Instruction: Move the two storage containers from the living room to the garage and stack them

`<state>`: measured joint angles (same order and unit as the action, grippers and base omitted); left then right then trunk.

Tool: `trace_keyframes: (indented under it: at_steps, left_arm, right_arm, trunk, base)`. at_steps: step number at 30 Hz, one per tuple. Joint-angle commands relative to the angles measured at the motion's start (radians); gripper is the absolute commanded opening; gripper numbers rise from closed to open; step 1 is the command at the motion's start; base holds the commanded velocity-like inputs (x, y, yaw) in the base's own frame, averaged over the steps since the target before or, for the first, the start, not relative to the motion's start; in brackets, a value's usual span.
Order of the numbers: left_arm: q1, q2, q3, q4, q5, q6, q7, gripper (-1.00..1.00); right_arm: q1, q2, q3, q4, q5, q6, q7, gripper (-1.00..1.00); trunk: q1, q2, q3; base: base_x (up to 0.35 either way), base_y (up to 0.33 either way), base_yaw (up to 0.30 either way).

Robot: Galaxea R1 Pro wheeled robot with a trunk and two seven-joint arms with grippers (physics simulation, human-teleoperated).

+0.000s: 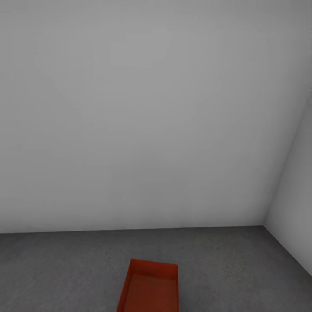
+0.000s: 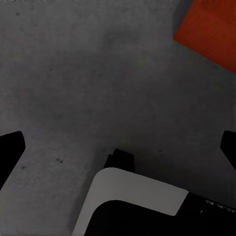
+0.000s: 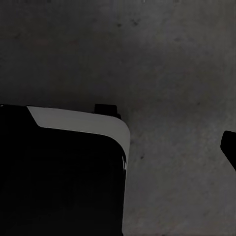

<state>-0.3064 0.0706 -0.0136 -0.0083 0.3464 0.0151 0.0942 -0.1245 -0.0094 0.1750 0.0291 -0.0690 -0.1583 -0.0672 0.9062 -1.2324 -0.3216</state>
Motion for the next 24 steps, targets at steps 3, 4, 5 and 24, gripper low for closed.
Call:
trace_keyframes:
  at_steps: [3,4,5,24]
  left_arm:
    - [0.0,0.0,-0.002,-0.001,0.005,0.001,0.002,1.0]
    - [0.0,0.0,-0.002,-0.001,0.005,0.001,0.002,1.0]
    - [0.0,0.0,-0.002,-0.001,0.005,0.001,0.002,1.0]
    - [0.125,-0.037,-0.009,0.007,-0.239,-0.121,-0.059,1.0]
  right_arm:
    - [-0.001,0.0,0.008,0.003,-0.007,-0.006,-0.002,1.0]
    - [-0.001,0.0,0.008,0.003,-0.007,-0.006,-0.002,1.0]
    - [-0.001,0.0,0.008,0.003,-0.008,-0.006,-0.002,1.0]
    - [-0.001,0.0,0.008,0.003,-0.007,-0.004,-0.001,1.0]
  trunk:
    - [0.0,-0.001,0.004]
    - [0.0,-0.001,0.005]
    - [0.0,-0.001,0.007]
    - [0.0,-0.001,0.03]
  base:
    - [0.0,0.0,0.0]
    - [0.0,0.0,0.0]
    - [0.0,0.0,0.0]
    - [0.0,0.0,0.0]
